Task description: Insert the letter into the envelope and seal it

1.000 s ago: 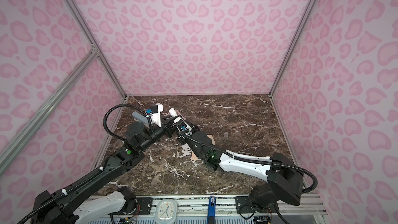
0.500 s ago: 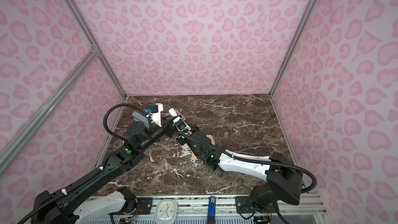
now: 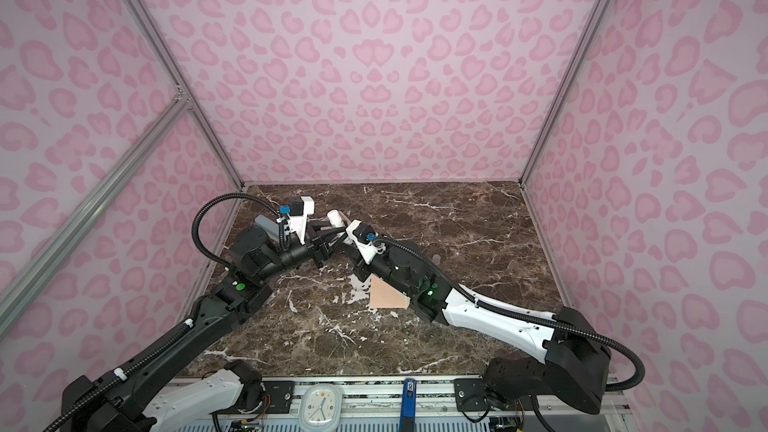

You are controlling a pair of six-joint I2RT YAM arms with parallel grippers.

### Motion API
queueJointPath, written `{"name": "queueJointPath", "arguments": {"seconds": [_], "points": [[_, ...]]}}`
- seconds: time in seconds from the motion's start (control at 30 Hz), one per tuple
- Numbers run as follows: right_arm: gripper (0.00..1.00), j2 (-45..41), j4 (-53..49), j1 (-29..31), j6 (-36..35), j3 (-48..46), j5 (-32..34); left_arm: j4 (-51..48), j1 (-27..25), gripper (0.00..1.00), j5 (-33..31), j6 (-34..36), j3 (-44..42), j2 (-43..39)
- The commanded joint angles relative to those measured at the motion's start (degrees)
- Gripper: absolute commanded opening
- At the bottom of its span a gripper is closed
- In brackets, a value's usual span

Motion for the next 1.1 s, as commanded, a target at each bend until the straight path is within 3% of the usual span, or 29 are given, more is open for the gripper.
{"name": "queueJointPath", "arguments": {"seconds": [0.0,0.23,0.3,0.33,0.4,0.47,0.6,0.77,1.07], "points": [[0.0,-1.3,0.0,-0.4,3.2,-0.4,-21.8,2.3,0.3,0.04,11.8,0.8,-0.2,0.6],[0.0,-2.5,0.0,-4.7,10.2,0.6,-34.7,3.6,0.4,0.04,18.8,0.2,0.2,1.5],[0.0,-2.4,-0.8,-5.3,10.5,1.1,-35.4,4.3,0.4,0.04,18.8,-0.2,0.0,1.5],[0.05,-2.5,-2.0,-5.3,9.7,1.3,-34.3,4.6,0.4,0.04,18.5,-0.3,-0.2,1.5],[0.17,-2.6,-3.6,-5.2,7.7,1.2,-29.8,4.9,0.4,0.04,17.2,-0.5,-0.4,1.2],[0.38,-2.8,-4.1,-5.0,5.5,0.6,-24.4,4.9,0.4,0.04,14.2,-0.6,-0.7,0.8],[0.52,-3.1,-3.3,-3.0,1.3,-1.5,-9.7,4.0,0.2,0.04,3.9,-1.1,-1.5,-0.6],[0.58,-2.8,1.2,1.9,-3.4,-4.1,7.6,2.6,-0.8,0.04,-8.0,-1.0,-2.3,-2.7],[0.58,1.2,11.3,5.2,-6.6,-5.0,20.9,1.0,-3.2,0.04,-19.3,-0.8,-2.6,-4.2]]}}
